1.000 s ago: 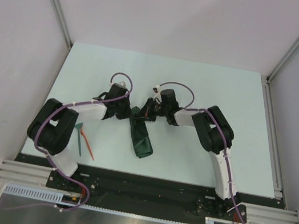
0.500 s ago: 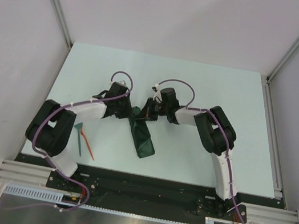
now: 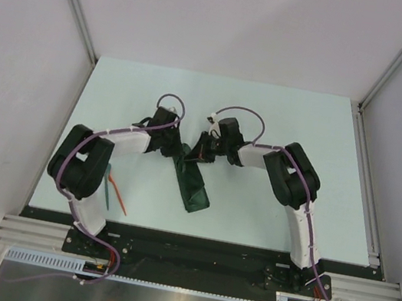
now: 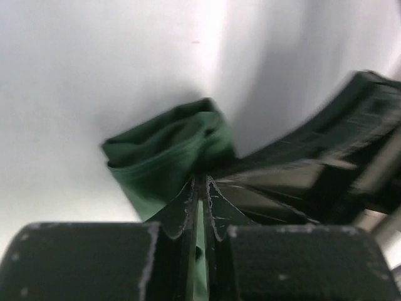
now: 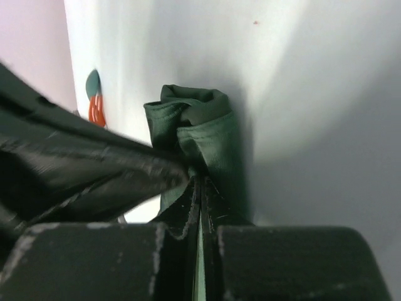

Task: Fold the napkin into a case and place the utensils inside
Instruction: Stuff the top corner of the smaller-rectangle-folded napkin at the center of the board.

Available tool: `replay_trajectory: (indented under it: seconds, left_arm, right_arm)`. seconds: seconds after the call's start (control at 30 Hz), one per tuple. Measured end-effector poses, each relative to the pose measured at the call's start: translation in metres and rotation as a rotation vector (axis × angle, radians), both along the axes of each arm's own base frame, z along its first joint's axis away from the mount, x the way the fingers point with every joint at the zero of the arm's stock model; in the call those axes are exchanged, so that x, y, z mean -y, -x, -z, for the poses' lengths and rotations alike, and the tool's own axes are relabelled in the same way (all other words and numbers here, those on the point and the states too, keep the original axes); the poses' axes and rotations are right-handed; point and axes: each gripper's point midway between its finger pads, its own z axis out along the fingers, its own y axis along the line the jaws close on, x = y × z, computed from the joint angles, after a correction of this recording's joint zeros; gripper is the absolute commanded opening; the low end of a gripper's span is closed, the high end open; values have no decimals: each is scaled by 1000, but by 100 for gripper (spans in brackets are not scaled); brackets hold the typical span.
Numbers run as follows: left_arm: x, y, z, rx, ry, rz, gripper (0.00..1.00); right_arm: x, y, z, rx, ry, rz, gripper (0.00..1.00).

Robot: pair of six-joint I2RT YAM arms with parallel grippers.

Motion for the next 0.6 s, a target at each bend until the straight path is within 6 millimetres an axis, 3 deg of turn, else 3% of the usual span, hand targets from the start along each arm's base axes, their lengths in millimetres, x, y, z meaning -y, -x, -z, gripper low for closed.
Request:
replay_trajectory:
  seconds: [0.13, 0.27, 0.47, 0.6]
  left_arm:
    - [2, 0, 21, -50, 6, -3, 7]
    - [9, -3, 23, -49, 38, 6, 6]
    - [8, -3, 23, -48, 38, 4, 2]
    - [6, -2, 22, -43, 35, -1, 0]
  right_arm:
    - [8, 2, -2, -13, 13, 11, 0]
    - [20, 16, -12, -24, 31, 6, 0]
    - [36, 48, -43, 0, 18, -24, 0]
    - [40, 84, -41, -13, 18, -68, 0]
